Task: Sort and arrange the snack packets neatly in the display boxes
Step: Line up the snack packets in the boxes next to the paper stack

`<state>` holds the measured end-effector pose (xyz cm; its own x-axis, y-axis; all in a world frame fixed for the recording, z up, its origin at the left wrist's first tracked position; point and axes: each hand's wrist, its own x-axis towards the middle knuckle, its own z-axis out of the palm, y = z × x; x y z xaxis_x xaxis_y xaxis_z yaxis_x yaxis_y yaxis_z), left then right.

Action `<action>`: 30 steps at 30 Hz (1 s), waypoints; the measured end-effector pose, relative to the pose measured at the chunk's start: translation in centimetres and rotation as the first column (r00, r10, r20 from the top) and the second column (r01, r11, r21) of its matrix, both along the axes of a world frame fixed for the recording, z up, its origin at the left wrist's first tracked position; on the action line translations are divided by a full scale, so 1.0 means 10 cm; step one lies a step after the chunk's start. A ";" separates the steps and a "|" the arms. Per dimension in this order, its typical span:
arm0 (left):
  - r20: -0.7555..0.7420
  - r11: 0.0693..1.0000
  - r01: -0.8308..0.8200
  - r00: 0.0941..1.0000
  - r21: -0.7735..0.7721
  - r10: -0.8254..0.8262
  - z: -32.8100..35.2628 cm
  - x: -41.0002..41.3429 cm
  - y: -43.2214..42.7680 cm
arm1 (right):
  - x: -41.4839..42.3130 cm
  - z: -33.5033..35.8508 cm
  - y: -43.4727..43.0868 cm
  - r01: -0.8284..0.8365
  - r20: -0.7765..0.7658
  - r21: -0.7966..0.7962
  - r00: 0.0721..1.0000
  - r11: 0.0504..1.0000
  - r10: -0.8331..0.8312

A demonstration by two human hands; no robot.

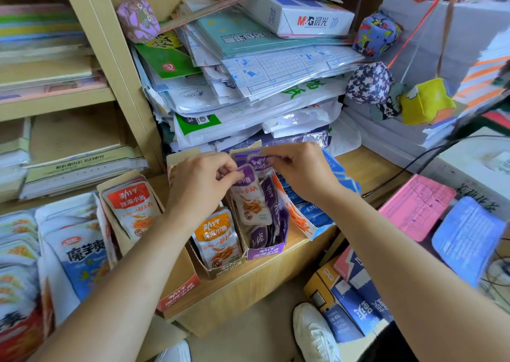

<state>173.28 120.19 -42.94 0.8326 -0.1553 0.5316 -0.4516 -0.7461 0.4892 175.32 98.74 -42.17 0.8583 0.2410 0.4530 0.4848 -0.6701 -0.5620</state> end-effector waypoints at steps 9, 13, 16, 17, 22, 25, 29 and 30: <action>0.024 0.997 -0.067 0.998 0.039 0.066 0.01 -0.03 -0.02 | -0.03 0.01 -0.01 0.146 -0.159 -0.064 0.975 0.987 -0.155; 0.097 0.988 -0.138 0.987 0.062 0.132 0.03 -0.04 -0.02 | -0.13 -0.03 -0.02 0.144 -0.323 -0.224 0.922 0.964 -0.213; 0.132 0.980 -0.191 0.975 0.060 0.182 0.01 -0.02 0.00 | -0.14 -0.04 -0.02 0.139 -0.294 -0.222 0.934 0.965 -0.202; 0.148 0.981 -0.188 0.972 0.043 0.180 0.01 -0.02 0.00 | -0.13 -0.03 -0.02 0.146 -0.277 -0.204 0.940 0.968 -0.200; 0.221 0.988 -0.156 0.964 0.012 0.149 0.04 -0.02 -0.02 | -0.14 -0.01 -0.01 0.193 -0.311 -0.090 0.927 0.977 -0.212; 0.263 0.992 -0.123 0.957 -0.010 0.121 0.07 -0.04 -0.02 | -0.12 0.00 0.03 0.191 -0.388 -0.153 0.891 0.970 -0.237; 0.305 0.998 -0.056 0.951 -0.010 0.056 0.07 -0.04 -0.05 | -0.07 -0.02 0.08 0.202 -0.456 -0.229 0.842 0.952 -0.289; 0.317 0.999 -0.048 0.947 -0.006 0.048 0.06 -0.04 -0.05 | -0.05 -0.04 0.08 0.211 -0.461 -0.233 0.835 0.949 -0.299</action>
<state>172.87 119.68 -42.32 0.6273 -0.1206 0.7694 -0.5471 -0.7714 0.3251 174.79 99.57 -42.57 0.9978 0.0160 -0.0640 -0.0218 -0.8356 -0.5488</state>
